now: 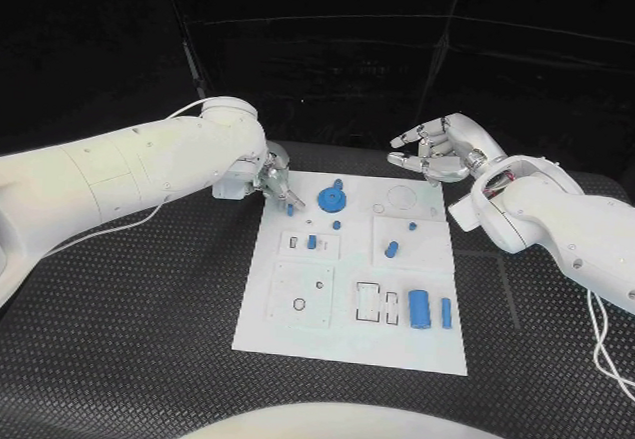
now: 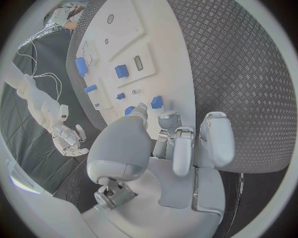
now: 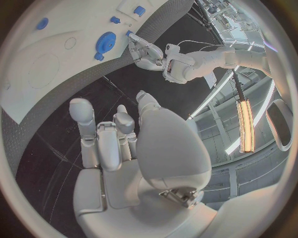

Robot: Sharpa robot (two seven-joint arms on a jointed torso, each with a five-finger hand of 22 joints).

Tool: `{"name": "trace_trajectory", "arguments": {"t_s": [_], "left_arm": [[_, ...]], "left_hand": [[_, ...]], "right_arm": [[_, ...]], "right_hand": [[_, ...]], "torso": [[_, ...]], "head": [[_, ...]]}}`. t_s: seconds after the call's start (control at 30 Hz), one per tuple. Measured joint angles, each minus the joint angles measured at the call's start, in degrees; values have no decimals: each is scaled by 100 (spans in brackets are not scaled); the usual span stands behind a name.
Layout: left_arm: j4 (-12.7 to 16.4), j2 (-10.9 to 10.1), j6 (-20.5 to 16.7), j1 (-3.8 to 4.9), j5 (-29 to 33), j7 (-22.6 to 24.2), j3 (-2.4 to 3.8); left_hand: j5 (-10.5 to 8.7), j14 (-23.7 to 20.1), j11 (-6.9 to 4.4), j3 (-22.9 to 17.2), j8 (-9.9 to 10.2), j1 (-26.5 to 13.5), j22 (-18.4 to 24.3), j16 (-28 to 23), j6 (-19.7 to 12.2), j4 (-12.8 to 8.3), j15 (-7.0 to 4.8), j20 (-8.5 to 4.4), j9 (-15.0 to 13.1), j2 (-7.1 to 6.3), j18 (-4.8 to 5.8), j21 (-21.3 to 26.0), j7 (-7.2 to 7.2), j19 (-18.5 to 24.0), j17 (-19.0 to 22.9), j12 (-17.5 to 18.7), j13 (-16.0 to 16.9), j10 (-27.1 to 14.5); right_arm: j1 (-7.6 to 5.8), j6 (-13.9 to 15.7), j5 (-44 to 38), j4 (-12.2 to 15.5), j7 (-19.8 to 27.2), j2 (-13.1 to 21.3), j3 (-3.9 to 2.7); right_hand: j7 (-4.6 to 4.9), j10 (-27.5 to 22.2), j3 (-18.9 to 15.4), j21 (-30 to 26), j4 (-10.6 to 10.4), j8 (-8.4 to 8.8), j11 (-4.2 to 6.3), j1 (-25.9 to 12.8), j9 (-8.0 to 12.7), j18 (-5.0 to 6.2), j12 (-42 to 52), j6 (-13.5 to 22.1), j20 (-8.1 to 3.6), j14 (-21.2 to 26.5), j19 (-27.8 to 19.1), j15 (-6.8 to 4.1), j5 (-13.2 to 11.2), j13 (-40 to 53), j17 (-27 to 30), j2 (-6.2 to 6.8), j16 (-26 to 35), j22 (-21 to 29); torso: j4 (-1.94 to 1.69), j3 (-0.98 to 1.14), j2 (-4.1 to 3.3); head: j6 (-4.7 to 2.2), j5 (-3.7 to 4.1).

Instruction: Assemble the parts on the task board

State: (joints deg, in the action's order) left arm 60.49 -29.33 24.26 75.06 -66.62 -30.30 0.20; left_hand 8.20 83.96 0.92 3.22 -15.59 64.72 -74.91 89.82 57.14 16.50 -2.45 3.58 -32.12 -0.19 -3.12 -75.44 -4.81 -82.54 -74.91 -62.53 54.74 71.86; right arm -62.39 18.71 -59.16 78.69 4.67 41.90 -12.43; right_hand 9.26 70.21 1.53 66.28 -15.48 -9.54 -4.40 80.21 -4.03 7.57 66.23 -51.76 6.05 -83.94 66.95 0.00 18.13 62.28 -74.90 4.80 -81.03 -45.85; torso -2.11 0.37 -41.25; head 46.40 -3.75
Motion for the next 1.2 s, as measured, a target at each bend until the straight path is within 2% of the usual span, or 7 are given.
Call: {"name": "trace_trajectory", "arguments": {"t_s": [0.2, 0.47, 0.53, 0.87, 1.1, 1.2], "left_arm": [[-1, 14, 43, -3, 21, 0, -4], [-21, 25, 20, -5, 41, -1, -5], [-23, 28, 7, -5, 44, -1, -5], [-24, 42, -30, -6, 95, -1, -5], [-37, 49, -34, -7, 163, -1, -5], [-41, 51, -41, -7, 193, -1, -6]], "left_hand": [[0, 0, 0, 16, -22, 30, 0, 0, 10, -16, 0, 0, 7, 30, 0, 0, 10, 0, 0, -27, -8, 0], [0, -1, -21, 16, -96, 313, 0, 0, 10, -16, -44, 0, 50, 234, 0, 0, 9, 0, 0, -27, -40, -21], [0, 0, -21, 5, -115, 389, 0, 0, 10, -57, -43, 0, 60, 307, 0, 0, 9, 0, 0, -27, -47, -21], [23, 0, -54, -161, -276, 881, 0, 0, 52, -255, -43, 0, 24, 477, 0, 0, 52, 0, 0, -27, -57, -12], [23, 0, -82, -261, -340, 1111, 0, 0, 51, -387, -43, -21, -7, 503, 0, 37, 51, 21, 0, 3, -114, -41], [22, 21, -82, -349, -378, 1277, 0, 0, 27, -476, -63, -21, -24, 555, 0, 37, 74, 21, 0, 3, -127, -41]], "right_arm": [[1, -3, 0, -7, 0, -9, 0], [1, -8, 0, -17, 0, -16, 0], [1, -9, 0, -19, 0, -19, 0], [3, -16, 0, -31, 0, -28, 0], [5, -24, 0, -37, 0, -33, 1], [6, -28, 0, -39, 0, -34, 1]], "right_hand": [[0, 0, 0, 0, 0, 0, 0, 0, 0, 0, 0, 0, 0, 0, 0, 0, 0, 0, 0, 0, 0, 0], [0, 0, 0, 0, 0, 0, 0, 0, 0, 0, 0, 0, 0, 0, 0, 0, 0, 0, -1, 0, 0, 0], [0, 0, 0, 0, 0, 0, 0, 0, 0, 0, 0, 0, 0, 0, 0, 0, 0, 0, -4, 0, 0, 0], [0, 0, 0, 0, 0, 0, 0, 0, 0, 0, 0, 0, 0, 0, 0, 0, 0, 0, -4, 0, 0, 9], [0, 0, 0, 0, 0, 0, 0, 0, 0, 0, 0, 0, 0, 0, 0, 0, 0, 0, -3, 0, 0, 11], [0, 0, 0, 0, 0, 0, 0, 0, 0, 0, 0, 0, 0, 0, 0, 0, 0, 0, -3, 0, 0, 11]], "torso": [[-2, 1, -2], [-2, 1, -3], [-2, 1, -3], [-2, 1, -2], [-2, 1, -3], [-1, 1, -2]], "head": [[9, 0], [23, -8], [25, -8], [39, -15], [57, -16], [60, -16]]}}
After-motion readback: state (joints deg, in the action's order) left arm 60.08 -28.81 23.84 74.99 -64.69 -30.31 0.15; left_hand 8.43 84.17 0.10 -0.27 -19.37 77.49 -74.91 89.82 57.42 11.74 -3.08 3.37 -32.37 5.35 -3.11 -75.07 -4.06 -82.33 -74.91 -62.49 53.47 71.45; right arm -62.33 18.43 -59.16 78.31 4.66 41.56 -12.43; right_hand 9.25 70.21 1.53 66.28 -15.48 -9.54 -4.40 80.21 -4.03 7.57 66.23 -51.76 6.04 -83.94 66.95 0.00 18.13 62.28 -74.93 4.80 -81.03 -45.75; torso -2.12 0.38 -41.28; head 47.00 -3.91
